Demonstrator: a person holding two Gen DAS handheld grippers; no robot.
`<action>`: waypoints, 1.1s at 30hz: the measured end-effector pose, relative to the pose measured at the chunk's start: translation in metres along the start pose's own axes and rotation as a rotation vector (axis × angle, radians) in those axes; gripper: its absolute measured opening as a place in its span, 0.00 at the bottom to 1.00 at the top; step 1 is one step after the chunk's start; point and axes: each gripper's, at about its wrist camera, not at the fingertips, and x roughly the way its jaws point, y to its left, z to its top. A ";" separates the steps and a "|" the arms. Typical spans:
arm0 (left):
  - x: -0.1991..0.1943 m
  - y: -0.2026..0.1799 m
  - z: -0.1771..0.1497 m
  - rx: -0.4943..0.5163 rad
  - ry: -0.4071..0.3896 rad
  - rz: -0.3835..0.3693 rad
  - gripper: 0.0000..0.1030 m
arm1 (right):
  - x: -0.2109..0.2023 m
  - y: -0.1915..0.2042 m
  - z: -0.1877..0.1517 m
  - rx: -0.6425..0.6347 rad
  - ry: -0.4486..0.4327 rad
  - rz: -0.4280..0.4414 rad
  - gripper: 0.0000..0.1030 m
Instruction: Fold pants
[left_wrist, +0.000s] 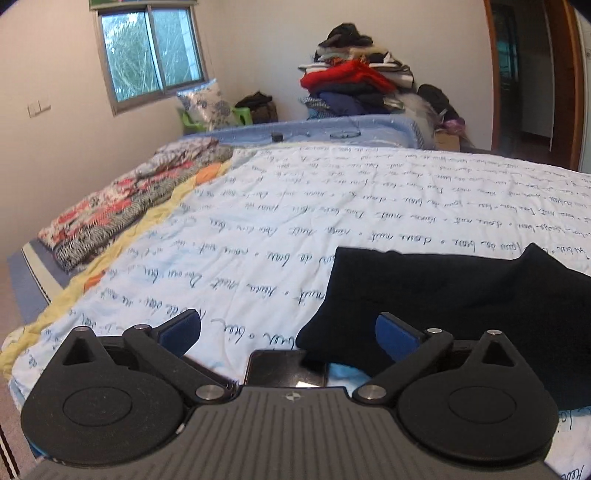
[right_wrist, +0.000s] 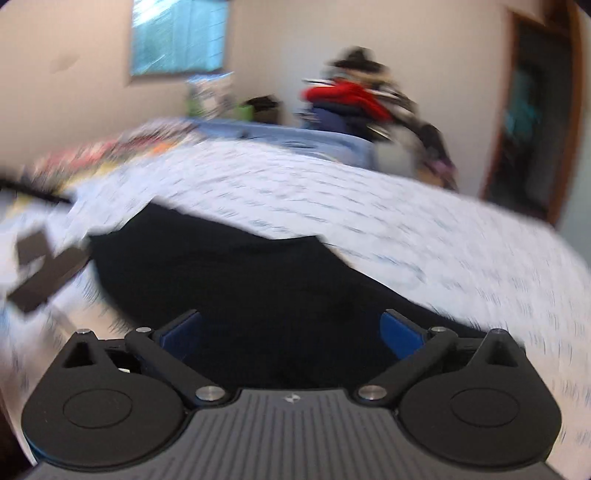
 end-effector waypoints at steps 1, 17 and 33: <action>0.002 0.005 -0.001 -0.015 0.015 -0.012 0.99 | 0.003 0.015 0.003 -0.064 0.004 -0.012 1.00; 0.007 0.089 -0.019 -0.308 0.135 0.000 0.96 | 0.078 0.159 0.044 -0.411 -0.074 0.100 1.00; 0.021 0.098 -0.016 -0.337 0.204 -0.132 0.96 | 0.149 0.225 0.024 -0.797 -0.127 -0.151 1.00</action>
